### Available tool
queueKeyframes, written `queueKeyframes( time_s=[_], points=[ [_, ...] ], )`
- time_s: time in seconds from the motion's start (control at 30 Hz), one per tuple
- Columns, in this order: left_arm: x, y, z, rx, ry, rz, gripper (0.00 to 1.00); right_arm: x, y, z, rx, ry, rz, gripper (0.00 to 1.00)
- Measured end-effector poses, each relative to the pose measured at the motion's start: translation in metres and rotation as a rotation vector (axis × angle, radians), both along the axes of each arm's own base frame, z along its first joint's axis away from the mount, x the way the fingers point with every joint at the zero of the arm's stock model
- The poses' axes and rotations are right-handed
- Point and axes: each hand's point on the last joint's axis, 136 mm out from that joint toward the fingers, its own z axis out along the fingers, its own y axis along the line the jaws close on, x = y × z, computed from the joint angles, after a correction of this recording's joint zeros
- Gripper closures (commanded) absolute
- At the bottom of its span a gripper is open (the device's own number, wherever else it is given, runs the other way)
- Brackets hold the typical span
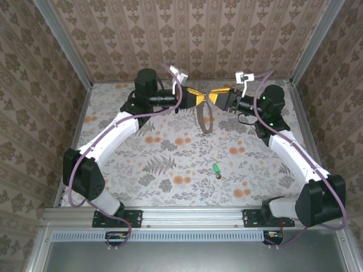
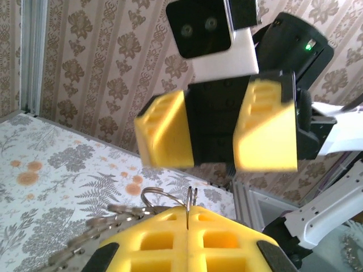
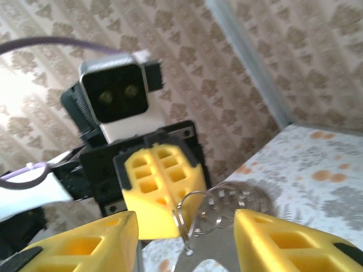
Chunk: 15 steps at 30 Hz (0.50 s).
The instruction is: Put the keys on the keyring
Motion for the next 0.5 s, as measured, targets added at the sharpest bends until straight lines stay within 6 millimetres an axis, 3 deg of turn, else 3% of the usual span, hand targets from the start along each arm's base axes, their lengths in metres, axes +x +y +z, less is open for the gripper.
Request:
queueKeyframes(
  time_s=[0.2, 0.5],
  points=[
    [0.000, 0.010, -0.011, 0.030, -0.101, 0.082, 1.00, 0.006, -0.042, -0.017, 0.017, 0.099, -0.198, 0.47],
    [-0.003, 0.029, -0.017, 0.018, -0.338, 0.208, 1.00, 0.011, -0.062, -0.103, 0.016, 0.346, -0.308, 0.46]
  ],
)
